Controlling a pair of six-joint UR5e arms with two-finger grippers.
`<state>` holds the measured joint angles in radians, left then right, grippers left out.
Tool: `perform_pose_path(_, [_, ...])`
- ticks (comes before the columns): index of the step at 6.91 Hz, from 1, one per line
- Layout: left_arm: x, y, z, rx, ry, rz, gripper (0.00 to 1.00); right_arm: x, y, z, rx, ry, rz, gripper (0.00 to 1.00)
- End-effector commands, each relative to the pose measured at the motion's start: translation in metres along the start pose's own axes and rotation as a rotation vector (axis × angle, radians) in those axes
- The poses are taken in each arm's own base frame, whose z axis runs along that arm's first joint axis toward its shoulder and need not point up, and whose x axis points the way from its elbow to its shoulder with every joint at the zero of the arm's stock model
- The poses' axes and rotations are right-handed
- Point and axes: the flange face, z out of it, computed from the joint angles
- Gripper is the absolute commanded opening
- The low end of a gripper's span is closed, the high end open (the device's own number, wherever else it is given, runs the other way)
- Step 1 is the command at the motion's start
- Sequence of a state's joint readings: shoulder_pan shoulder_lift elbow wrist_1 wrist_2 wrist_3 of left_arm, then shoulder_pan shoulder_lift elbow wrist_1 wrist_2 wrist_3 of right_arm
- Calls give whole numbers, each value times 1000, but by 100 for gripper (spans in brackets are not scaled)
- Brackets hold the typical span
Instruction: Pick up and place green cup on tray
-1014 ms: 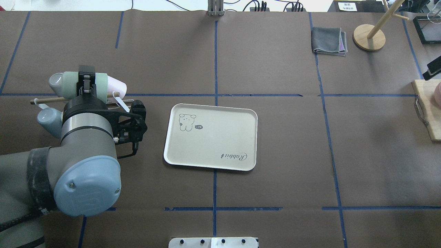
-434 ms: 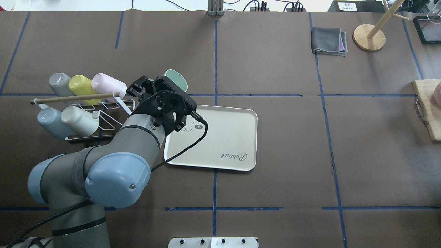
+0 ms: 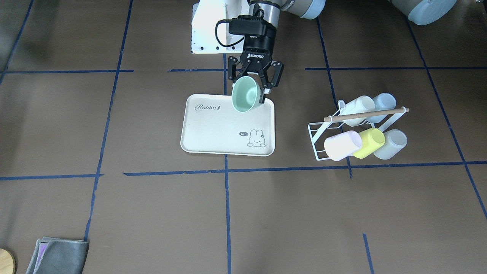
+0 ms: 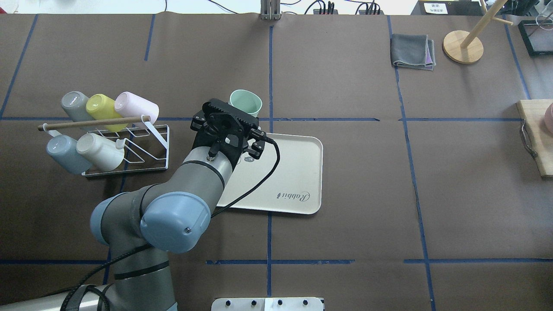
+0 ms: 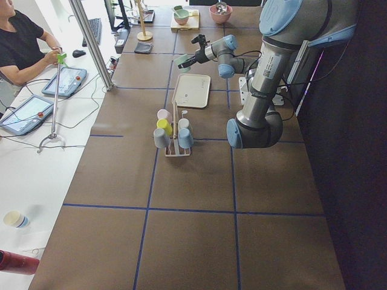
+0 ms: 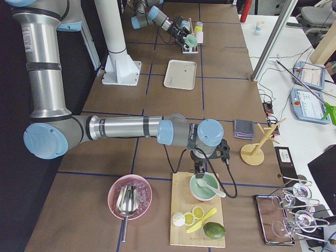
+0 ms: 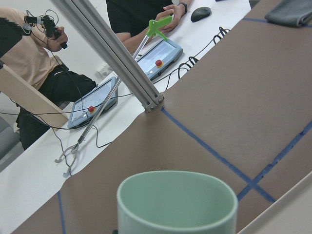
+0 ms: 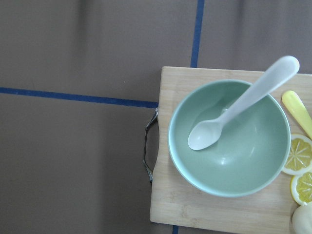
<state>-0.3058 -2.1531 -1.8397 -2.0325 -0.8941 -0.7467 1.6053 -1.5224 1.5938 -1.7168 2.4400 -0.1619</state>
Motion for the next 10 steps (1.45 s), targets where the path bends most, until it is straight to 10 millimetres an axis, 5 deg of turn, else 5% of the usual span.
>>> perform_pose_path(1, [24, 17, 22, 73, 97, -165, 0, 8, 22, -2, 8, -2, 17, 100])
perform_pose_path(3, [24, 35, 37, 79, 175, -217, 0, 5, 19, -4, 12, 2, 15, 100])
perform_pose_path(5, [14, 33, 47, 99, 270, -36, 0, 5, 17, -5, 14, 3, 13, 100])
perform_pose_path(7, [7, 84, 79, 140, 356, -72, 0, 4, 16, -6, 16, 4, 11, 100])
perform_pose_path(9, [8, 84, 79, 144, 364, -77, 0, 4, 15, -5, 13, 4, 11, 100])
perform_pose_path(10, [6, 100, 90, 119, 346, -58, 4, 3, 15, -6, 14, 4, 11, 100])
